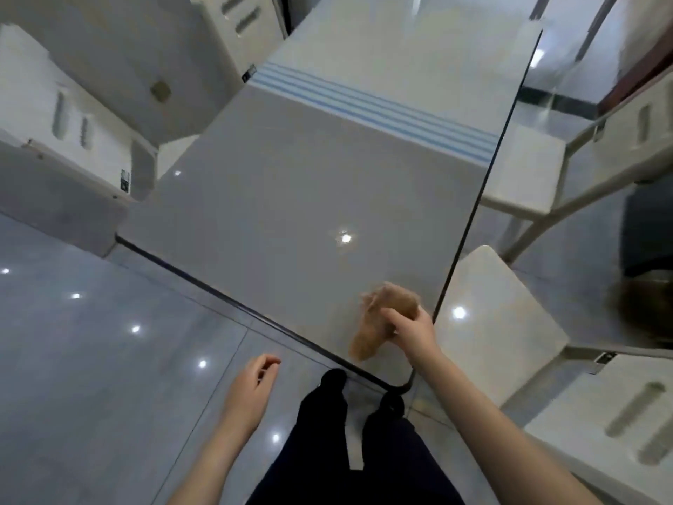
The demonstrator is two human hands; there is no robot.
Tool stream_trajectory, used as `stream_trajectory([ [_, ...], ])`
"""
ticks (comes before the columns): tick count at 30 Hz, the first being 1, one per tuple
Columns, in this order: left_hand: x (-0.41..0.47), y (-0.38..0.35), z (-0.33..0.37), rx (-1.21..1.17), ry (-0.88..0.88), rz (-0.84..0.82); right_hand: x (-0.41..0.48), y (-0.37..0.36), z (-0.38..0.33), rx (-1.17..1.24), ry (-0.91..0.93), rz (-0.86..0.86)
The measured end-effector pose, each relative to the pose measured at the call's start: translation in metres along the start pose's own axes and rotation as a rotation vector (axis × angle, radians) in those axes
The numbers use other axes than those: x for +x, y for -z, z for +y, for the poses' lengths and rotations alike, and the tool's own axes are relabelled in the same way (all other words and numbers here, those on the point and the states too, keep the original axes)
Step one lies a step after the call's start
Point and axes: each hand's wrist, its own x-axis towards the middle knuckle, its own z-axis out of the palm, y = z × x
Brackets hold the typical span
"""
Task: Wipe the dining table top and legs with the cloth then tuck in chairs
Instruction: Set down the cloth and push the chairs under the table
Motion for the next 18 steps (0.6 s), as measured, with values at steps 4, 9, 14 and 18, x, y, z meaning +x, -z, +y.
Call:
stream_trajectory([
  [4,0.025,0.014,-0.001,-0.002,0.0,-0.021,0.017,-0.014,0.016,-0.288,0.106,0.157],
  [9,0.05,0.029,0.005,0.059,-0.074,-0.142,0.002,-0.011,0.016,-0.335,0.139,0.341],
  [14,0.081,0.034,0.018,0.138,-0.212,-0.256,-0.042,0.012,0.031,-0.265,0.208,0.523],
  [18,0.081,0.014,0.051,0.183,-0.356,-0.371,-0.1,0.039,0.07,-0.099,0.2,0.62],
])
